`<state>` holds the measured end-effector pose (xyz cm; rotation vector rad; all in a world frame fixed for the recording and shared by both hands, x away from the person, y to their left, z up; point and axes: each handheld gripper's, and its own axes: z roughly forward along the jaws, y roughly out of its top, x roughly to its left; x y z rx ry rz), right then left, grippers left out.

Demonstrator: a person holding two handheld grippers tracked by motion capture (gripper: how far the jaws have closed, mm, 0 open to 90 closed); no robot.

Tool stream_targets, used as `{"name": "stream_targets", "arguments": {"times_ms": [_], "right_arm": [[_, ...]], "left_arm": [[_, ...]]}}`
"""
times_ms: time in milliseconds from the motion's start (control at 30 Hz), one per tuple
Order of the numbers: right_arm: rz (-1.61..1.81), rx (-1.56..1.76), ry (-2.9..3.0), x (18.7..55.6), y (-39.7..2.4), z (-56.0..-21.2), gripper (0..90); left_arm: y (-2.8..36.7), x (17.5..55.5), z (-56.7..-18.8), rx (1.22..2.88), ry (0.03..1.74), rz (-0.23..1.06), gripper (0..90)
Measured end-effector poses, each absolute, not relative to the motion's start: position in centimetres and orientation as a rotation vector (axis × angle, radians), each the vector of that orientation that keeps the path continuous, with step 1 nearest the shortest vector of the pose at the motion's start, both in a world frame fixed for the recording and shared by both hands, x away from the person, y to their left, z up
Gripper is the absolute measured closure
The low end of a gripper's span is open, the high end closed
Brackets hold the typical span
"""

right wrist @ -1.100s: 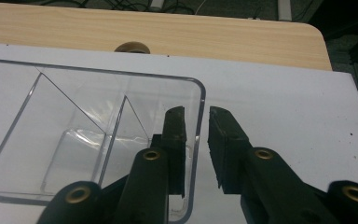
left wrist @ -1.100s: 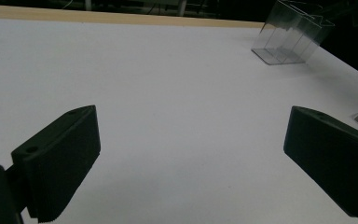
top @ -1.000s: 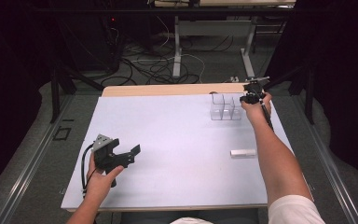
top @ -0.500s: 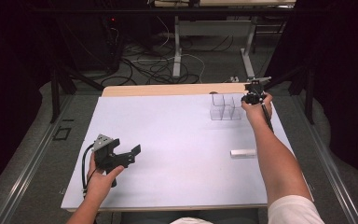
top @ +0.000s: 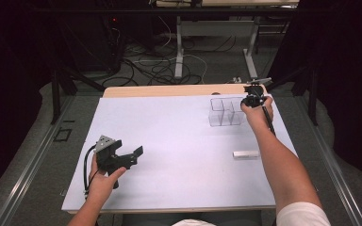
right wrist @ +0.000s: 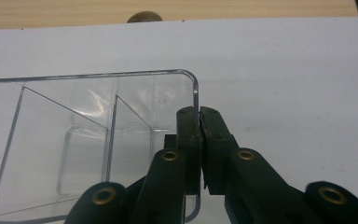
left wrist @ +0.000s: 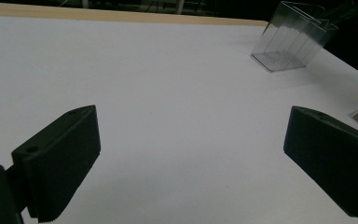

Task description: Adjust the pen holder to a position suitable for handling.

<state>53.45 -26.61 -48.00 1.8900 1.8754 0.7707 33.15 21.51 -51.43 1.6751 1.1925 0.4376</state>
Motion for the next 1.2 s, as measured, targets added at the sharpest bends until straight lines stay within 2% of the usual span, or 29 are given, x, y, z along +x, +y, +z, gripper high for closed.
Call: {"name": "stream_targets", "arguments": {"times_ms": [733,1200], "right_arm": [[0.657,1.969,1.971,50.6,-24.5,-47.1,87.1],[0.834,1.963,1.947,49.7,-25.7,-47.5,82.1]], "left_arm": [[21.4,33.1,-51.3,1.681,1.187,0.429,3.6],[21.2,33.1,-51.4,1.687,1.185,0.429,3.6]]}}
